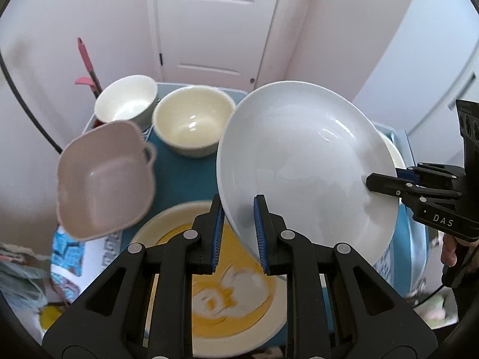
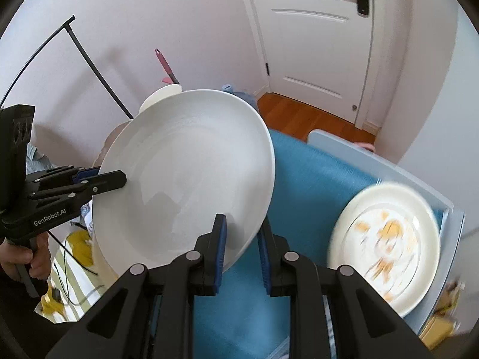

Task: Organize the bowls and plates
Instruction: 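Lift the white plate with both grippers and carry it over the yellow plate, then lower the white plate onto the yellow plate and open both grippers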

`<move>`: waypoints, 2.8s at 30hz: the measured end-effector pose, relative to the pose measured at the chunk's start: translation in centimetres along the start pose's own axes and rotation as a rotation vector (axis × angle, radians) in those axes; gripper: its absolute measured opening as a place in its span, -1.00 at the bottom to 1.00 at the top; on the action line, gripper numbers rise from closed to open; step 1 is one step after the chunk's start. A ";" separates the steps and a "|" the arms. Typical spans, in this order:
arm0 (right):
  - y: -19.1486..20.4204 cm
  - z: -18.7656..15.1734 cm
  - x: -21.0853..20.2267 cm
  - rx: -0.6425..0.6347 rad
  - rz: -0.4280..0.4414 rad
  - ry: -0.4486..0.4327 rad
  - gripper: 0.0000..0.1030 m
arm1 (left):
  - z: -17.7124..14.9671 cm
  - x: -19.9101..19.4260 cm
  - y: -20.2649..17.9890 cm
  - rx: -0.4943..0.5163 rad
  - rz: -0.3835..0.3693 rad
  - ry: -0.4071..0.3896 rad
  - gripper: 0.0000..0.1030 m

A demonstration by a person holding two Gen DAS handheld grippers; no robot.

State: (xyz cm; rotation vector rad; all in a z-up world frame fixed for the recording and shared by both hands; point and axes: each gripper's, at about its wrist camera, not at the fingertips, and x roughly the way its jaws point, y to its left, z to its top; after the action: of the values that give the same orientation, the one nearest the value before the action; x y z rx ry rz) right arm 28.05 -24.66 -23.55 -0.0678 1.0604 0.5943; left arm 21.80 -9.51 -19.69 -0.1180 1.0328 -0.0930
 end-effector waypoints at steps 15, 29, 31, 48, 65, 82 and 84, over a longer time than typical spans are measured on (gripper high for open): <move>10.0 -7.9 2.5 0.201 -0.075 0.016 -0.63 | -8.2 0.8 8.5 0.088 -0.117 0.138 -0.66; 11.5 -8.4 4.9 0.198 -0.148 0.045 -0.63 | -9.5 4.1 9.9 0.088 -0.116 0.176 -0.66; 11.5 -8.4 5.1 0.199 -0.151 0.048 -0.63 | -9.6 4.4 9.8 0.090 -0.110 0.182 -0.66; 12.7 -8.0 5.9 0.115 -0.213 0.077 -0.63 | -9.6 5.4 6.6 0.265 0.116 0.151 -0.66; 13.3 -7.8 7.0 0.036 -0.281 0.119 -0.63 | -10.2 5.4 5.7 0.366 0.216 0.122 -0.66; 14.2 -7.7 7.2 0.006 -0.342 0.127 -0.63 | -11.1 4.5 5.3 0.413 0.248 0.106 -0.66; 14.3 -7.7 7.2 -0.003 -0.353 0.130 -0.63 | -11.2 4.4 5.2 0.419 0.261 0.099 -0.66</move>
State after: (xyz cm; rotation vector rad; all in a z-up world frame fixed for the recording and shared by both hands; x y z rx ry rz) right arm 17.40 -12.05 -30.22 -0.2938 1.1405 0.2746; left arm 14.50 -5.57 -29.85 0.4050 1.0989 -0.0770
